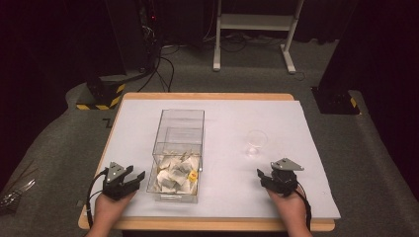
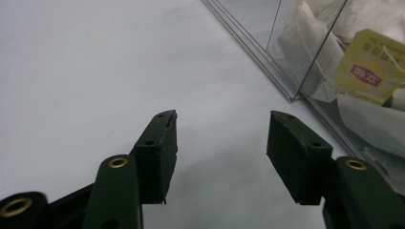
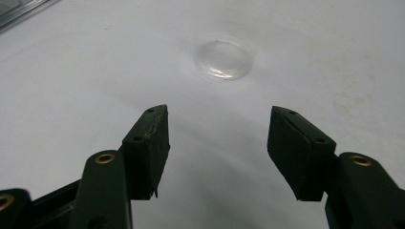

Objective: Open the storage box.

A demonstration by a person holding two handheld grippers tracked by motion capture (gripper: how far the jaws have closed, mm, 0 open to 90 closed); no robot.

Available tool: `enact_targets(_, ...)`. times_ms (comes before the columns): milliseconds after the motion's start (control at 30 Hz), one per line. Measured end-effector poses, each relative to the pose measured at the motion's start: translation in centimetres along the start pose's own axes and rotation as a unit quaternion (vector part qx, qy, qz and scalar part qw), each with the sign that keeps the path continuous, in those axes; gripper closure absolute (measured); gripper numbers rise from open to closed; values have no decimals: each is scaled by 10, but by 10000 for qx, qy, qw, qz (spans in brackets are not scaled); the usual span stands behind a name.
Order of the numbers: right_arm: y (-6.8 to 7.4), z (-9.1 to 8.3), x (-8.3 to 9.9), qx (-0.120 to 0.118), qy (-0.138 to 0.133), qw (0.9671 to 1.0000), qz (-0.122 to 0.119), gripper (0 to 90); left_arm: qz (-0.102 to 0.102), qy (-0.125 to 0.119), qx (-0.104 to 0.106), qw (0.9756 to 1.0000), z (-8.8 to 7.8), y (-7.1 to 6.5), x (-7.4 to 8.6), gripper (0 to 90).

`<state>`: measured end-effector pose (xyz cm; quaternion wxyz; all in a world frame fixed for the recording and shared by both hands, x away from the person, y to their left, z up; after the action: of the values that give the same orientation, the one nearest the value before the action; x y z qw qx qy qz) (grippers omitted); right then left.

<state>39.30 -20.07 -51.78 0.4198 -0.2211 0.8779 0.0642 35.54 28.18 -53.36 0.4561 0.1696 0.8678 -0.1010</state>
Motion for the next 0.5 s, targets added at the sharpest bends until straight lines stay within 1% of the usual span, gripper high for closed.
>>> enact_targets(67,5,1,0,-28,-19,10000,-88,390,6,13,-19,10000,0,0,0,428)
enact_targets(133,8,2,-1,-61,-25,9999,-127,390,-12,39,-23,10000,0,0,0,423)
enact_targets(167,9,2,-2,-42,-34,9999,-156,392,-40,31,-23,10000,1,1,0,418)
enact_targets(200,10,1,-3,-74,-57,9998,-156,409,-92,46,-25,9999,0,1,0,415)
enact_targets(233,11,1,-5,-114,-70,9998,-151,410,-111,23,-35,9999,1,3,0,414)
enact_targets(300,11,0,-8,-121,-110,9998,-149,407,-133,16,-43,9999,1,3,0,415)
enact_targets(367,12,-2,-12,-188,-171,9995,-174,413,-84,37,-39,10000,1,1,0,416)
enact_targets(400,13,-3,-13,-215,-173,9994,-212,413,2,60,-44,10000,1,1,0,416)
enact_targets(433,13,-3,-13,-215,-173,9994,-212,413,2,60,-44,10000,1,1,0,416)
enact_targets(467,14,-4,-16,-204,-182,9993,-260,409,98,103,-45,9999,2,-2,0,415)
enact_targets(500,15,-5,-17,-226,-203,9992,-266,409,150,149,-40,9998,2,-2,0,416)
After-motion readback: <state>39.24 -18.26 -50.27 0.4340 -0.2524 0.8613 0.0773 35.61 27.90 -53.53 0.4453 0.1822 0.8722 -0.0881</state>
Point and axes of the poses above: each handheld gripper's, and its own axes: z roughly forward along the jaws, x roughly out of its underside, y roughly to its left, the point moved 5 cm from there along z, roughly forward along the jaws, and after that the axes turned 2 degrees about x, right-handed, at the moved point
